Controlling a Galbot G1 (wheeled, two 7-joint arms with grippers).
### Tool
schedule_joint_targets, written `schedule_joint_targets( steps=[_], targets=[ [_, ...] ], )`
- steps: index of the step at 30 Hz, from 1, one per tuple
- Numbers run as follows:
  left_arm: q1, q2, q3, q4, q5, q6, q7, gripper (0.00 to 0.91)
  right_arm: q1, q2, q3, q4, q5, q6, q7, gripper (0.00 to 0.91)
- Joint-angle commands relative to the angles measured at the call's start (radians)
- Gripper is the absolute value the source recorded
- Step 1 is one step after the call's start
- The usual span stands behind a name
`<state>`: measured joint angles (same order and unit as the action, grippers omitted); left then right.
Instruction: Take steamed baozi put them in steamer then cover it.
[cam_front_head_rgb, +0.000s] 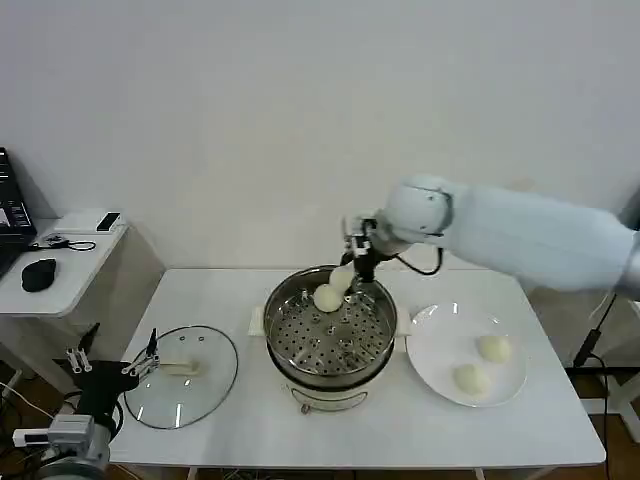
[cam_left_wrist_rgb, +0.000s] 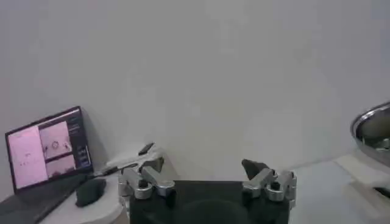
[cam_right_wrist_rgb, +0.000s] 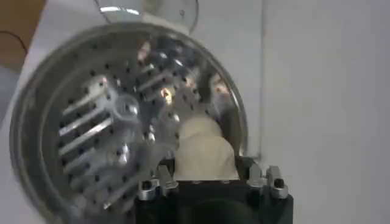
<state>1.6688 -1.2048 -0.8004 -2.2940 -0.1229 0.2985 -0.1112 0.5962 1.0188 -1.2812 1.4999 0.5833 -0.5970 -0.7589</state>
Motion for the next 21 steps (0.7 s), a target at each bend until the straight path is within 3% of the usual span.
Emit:
schedule_joint_targets(
  steps=[1, 21],
  targets=[
    [-0.010, -0.004, 0.004, 0.010, 0.006, 0.000, 0.001, 0.907, -0.096, 0.174, -0.001, -0.073, 0.071, -0.062, 0.057, 0.675],
    [-0.007, -0.006, 0.008, 0.014, 0.012, -0.007, -0.001, 0.907, -0.193, 0.267, 0.008, -0.169, 0.045, -0.058, 0.062, 0.675]
  ],
)
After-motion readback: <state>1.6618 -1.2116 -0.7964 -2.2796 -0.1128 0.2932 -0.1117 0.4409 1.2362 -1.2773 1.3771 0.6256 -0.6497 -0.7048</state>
